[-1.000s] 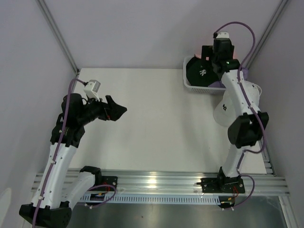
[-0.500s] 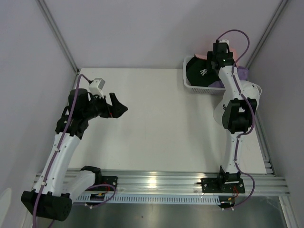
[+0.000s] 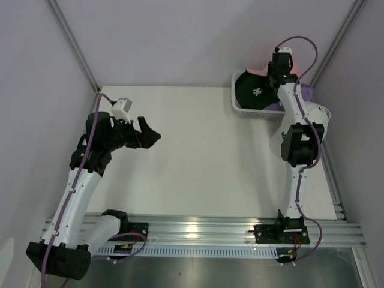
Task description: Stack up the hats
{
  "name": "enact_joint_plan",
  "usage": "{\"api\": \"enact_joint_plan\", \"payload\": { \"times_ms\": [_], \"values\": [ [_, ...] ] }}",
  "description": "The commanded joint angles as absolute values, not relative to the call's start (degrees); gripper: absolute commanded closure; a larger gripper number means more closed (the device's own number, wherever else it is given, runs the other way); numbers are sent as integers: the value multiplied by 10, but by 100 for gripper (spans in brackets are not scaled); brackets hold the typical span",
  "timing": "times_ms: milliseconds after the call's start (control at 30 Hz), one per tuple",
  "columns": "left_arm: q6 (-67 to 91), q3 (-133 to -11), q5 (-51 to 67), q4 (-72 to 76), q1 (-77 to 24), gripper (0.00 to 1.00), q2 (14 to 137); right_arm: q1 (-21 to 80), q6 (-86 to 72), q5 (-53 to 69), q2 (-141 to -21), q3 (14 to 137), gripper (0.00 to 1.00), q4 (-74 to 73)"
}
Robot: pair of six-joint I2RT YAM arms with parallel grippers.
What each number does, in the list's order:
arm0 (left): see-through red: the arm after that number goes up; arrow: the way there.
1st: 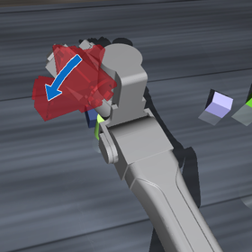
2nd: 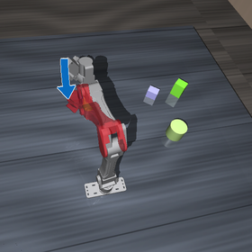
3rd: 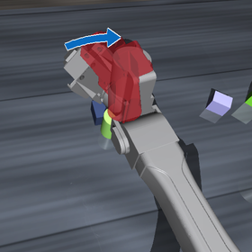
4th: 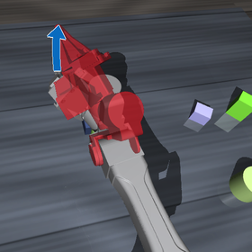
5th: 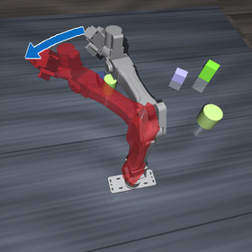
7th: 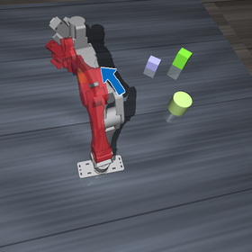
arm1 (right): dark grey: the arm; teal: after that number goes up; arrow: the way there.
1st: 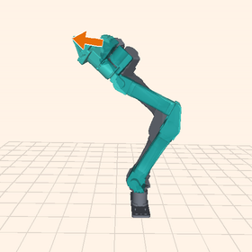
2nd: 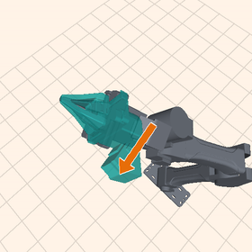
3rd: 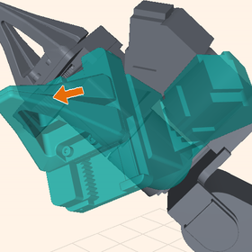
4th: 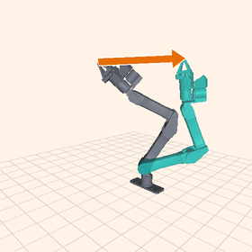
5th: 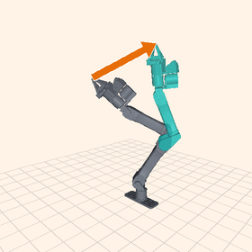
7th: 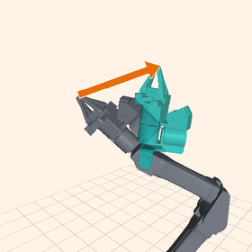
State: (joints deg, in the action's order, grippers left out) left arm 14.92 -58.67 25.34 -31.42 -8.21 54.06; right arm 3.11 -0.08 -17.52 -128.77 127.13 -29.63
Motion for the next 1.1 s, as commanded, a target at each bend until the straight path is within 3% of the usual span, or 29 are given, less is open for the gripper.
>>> {"api": "enact_joint_plan", "payload": {
  "times_ms": [0,67,100,167,500,833,1067],
  "values": [
    [138,-584,244,-297,-86,1,520,26,-16,-180,-1292,1284,67,-289],
    [139,-578,243,-291,-87,1,516,26,-17,-177,-1288,1282,79,-292],
    [140,-577,240,-289,-86,1,512,26,-14,-177,-1287,1289,93,-296],
    [141,-578,241,-287,-86,1,509,25,-13,-175,-1274,1300,100,-313],
    [149,-576,239,-290,-86,0,485,35,-36,-140,-1107,1371,100,-383],
    [151,-572,253,-294,-89,0,440,148,3,-356,-962,1345,100,-506],
    [145,-573,232,-302,-104,0,417,145,-99,-377,-843,1174,100,-527]
  ]
}}
